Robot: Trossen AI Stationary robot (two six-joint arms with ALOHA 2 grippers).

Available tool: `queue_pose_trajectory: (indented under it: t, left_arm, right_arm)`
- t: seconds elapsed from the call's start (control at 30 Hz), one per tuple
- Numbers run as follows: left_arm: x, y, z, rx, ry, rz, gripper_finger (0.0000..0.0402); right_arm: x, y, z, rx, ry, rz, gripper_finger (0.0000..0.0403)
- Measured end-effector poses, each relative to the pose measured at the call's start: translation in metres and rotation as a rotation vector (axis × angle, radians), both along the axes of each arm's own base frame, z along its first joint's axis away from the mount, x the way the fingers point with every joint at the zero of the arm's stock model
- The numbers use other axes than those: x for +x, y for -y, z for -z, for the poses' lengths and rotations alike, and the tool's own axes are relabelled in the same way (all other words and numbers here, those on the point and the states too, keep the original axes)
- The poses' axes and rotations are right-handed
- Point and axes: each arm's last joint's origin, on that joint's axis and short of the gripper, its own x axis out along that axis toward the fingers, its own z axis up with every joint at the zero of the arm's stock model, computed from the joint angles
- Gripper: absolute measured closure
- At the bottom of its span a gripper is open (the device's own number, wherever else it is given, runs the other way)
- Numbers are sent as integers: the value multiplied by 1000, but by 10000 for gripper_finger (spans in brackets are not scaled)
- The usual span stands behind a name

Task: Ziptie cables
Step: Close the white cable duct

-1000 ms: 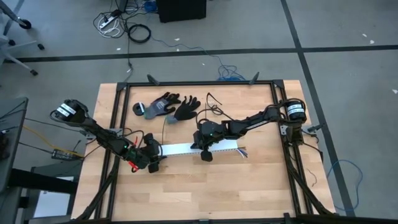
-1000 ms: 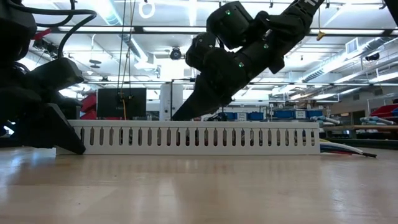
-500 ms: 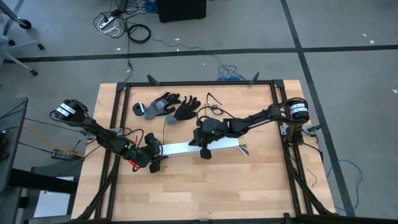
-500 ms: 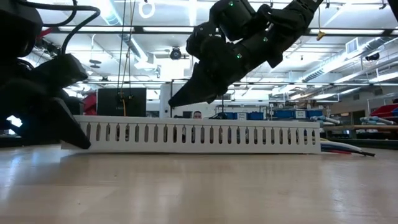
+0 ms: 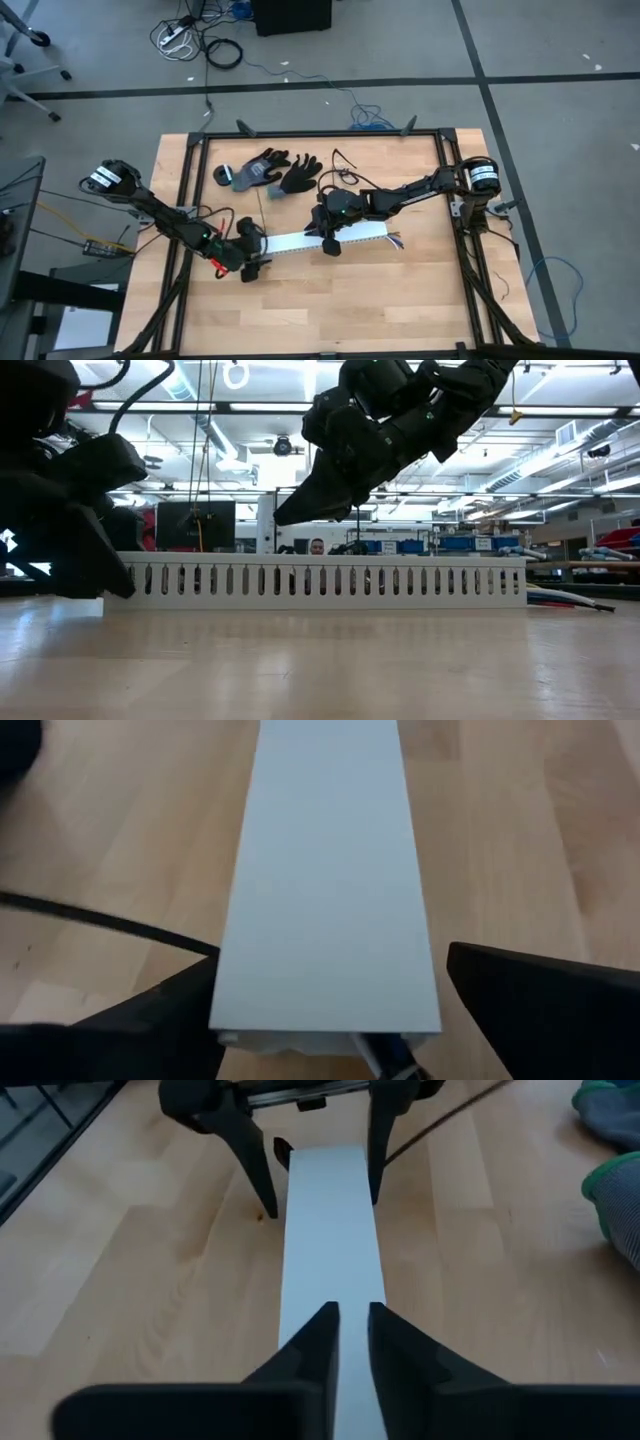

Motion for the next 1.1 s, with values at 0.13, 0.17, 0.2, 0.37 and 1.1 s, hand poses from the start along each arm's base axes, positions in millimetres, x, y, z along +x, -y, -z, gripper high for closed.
queue_pose_trajectory:
  t: [0.13,0.17,0.2,0.37,1.1]
  left_arm:
    - [7,3,-9,85,-78,21,57]
    - [8,4,-11,116,-96,33,57]
    - [10,5,-15,141,-113,40,57]
    - [23,8,-41,229,-233,33,57]
    - [-17,21,-173,117,-86,12,77]
  right_arm:
    - [1,0,-1,19,8,10,312]
    - [1,0,-1,24,11,13,300]
    - [1,0,-1,24,12,13,288]
    - [1,1,-5,14,39,17,233]
    - [-70,-38,-84,44,-138,-3,249]
